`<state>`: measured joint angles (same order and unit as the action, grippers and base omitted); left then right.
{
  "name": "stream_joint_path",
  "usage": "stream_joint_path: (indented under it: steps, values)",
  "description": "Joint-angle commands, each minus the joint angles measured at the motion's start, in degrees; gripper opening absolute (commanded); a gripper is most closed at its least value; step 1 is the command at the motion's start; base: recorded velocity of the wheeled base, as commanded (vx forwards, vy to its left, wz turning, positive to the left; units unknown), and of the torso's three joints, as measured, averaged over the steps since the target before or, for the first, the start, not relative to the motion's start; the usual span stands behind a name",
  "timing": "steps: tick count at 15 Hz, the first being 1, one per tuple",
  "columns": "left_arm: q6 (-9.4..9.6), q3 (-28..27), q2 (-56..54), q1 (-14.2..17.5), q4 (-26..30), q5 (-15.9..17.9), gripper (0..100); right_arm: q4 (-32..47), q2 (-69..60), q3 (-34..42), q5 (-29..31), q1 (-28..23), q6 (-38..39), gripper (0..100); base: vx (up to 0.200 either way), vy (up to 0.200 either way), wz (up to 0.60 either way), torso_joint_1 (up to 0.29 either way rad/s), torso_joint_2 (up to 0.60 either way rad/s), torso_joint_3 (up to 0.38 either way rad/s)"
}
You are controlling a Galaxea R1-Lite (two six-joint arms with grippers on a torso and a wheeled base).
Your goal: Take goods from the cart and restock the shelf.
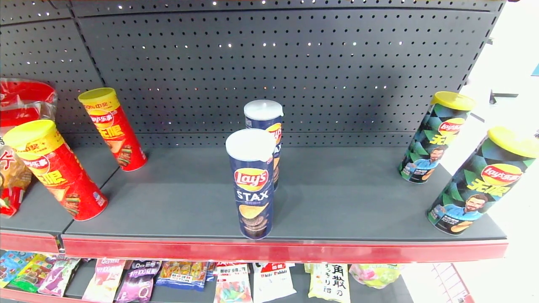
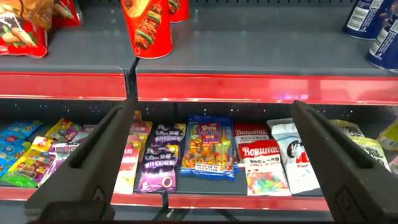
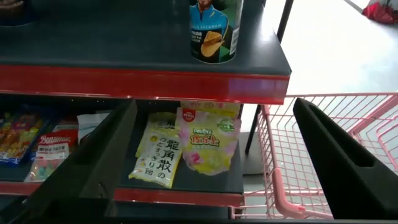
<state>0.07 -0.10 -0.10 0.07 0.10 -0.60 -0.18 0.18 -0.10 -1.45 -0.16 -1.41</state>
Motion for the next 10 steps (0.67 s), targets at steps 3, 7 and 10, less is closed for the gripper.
stream_joint_path:
  steps: [3,7,10]
  values:
    - [-0.07,0.01,0.10,0.01,-0.01,-0.02,100,0.01,-0.18,0.10,-0.04,-0.02,1.33,100,0.000,0.000,0.00,0.000,0.00,0.000]
    - [-0.07,0.01,0.10,0.01,-0.01,-0.02,100,0.01,-0.18,0.10,0.66,-0.02,1.41,100,0.000,0.000,0.00,0.000,0.00,0.000]
    - [-0.07,0.01,0.10,0.01,-0.01,-0.02,100,0.01,-0.18,0.10,0.75,-0.02,1.33,100,0.000,0.000,0.00,0.000,0.00,0.000]
